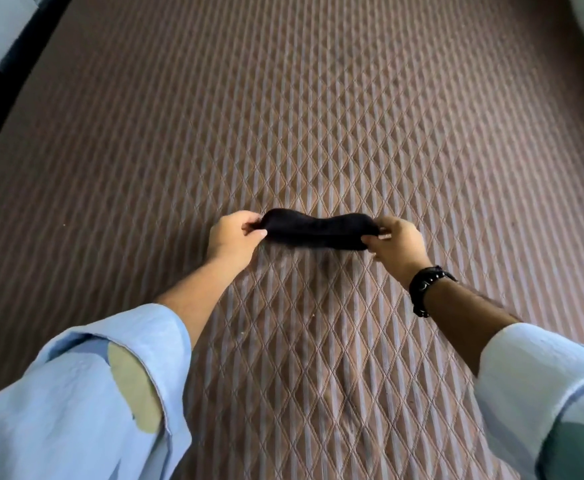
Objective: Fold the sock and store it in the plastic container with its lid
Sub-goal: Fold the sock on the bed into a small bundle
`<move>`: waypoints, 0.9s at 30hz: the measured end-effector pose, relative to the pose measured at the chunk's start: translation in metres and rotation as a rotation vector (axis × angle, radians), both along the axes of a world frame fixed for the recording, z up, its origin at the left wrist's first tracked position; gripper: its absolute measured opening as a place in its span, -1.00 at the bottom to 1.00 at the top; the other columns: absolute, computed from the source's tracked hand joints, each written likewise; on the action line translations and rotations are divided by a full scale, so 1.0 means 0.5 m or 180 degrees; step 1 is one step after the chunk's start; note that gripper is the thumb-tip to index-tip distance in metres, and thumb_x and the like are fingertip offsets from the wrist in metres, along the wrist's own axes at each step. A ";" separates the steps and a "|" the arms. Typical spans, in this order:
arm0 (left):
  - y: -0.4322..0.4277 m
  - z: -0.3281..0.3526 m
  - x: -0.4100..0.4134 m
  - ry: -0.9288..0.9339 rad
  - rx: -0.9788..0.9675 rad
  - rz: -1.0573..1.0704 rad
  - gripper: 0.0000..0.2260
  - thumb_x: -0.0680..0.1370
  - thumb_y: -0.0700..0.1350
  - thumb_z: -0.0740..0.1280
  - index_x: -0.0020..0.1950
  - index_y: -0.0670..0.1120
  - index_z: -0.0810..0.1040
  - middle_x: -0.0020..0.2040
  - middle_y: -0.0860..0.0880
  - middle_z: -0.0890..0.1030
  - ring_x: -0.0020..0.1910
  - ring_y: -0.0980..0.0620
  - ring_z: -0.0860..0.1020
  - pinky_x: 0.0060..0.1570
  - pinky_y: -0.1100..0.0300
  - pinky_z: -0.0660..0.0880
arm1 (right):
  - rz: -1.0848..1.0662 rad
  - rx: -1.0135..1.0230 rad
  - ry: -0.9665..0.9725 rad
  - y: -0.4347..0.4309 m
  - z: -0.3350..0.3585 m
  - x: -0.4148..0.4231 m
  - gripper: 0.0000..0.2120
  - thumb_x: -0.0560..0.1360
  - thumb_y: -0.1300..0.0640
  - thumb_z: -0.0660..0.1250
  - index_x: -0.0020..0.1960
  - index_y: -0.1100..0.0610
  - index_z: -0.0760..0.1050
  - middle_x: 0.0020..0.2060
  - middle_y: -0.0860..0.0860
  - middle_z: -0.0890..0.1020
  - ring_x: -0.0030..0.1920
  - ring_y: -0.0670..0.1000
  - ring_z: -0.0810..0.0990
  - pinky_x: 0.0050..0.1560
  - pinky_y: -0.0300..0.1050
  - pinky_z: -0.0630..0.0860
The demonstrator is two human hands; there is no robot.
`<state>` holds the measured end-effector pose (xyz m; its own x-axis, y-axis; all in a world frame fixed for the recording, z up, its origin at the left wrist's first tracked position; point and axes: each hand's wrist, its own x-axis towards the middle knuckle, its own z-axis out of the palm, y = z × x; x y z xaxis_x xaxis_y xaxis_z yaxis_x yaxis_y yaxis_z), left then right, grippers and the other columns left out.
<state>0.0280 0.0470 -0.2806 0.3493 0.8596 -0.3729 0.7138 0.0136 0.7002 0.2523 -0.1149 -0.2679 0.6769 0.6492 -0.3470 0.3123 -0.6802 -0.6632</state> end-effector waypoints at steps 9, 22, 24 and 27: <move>-0.070 0.005 -0.051 -0.0067 0.0681 -0.0348 -0.56 0.51 -0.51 0.17 0.07 -0.14 0.74 0.31 -0.12 0.55 0.25 0.01 0.53 0.28 0.30 0.33 | 0.0829 0.0233 -0.0939 -0.073 -0.013 -0.079 -0.67 0.56 0.39 0.22 0.24 0.20 0.61 0.33 0.10 0.52 0.31 0.10 0.51 0.35 -0.21 0.37; -0.057 -0.028 -0.013 -0.0164 -0.0813 0.1332 -0.65 0.58 -0.08 0.44 0.35 -0.11 0.64 0.23 -0.14 0.71 0.03 -0.13 0.70 0.19 -0.08 0.67 | -0.0856 -0.0282 0.0577 -0.016 -0.060 -0.077 -0.77 0.52 0.09 0.43 0.12 0.17 0.63 -0.01 0.08 0.69 0.02 0.09 0.66 0.09 -0.06 0.58; -0.067 -0.030 -0.008 -0.0258 -0.0884 0.1591 -0.68 0.59 -0.12 0.43 0.34 -0.14 0.66 0.22 -0.16 0.71 0.01 -0.15 0.69 0.16 -0.11 0.68 | -0.0904 -0.0326 0.0685 -0.026 -0.069 -0.078 -0.85 0.52 0.09 0.42 -0.02 0.18 0.64 -0.12 0.09 0.69 -0.06 0.11 0.65 0.10 0.03 0.59; -0.071 -0.016 0.005 -0.0141 -0.0667 0.1653 -0.71 0.61 -0.14 0.40 0.32 -0.15 0.67 0.24 -0.17 0.71 0.19 -0.22 0.68 0.22 -0.12 0.65 | -0.1094 -0.0090 0.1040 -0.034 -0.068 -0.067 -0.84 0.53 0.10 0.42 -0.21 0.11 0.58 -0.29 0.02 0.60 -0.18 0.05 0.57 0.06 0.05 0.59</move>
<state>0.0305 0.0116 -0.2884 -0.0809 0.8321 -0.5488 0.5464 0.4975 0.6738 0.2186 -0.1317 -0.3020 0.7032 0.3939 -0.5919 -0.1559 -0.7268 -0.6689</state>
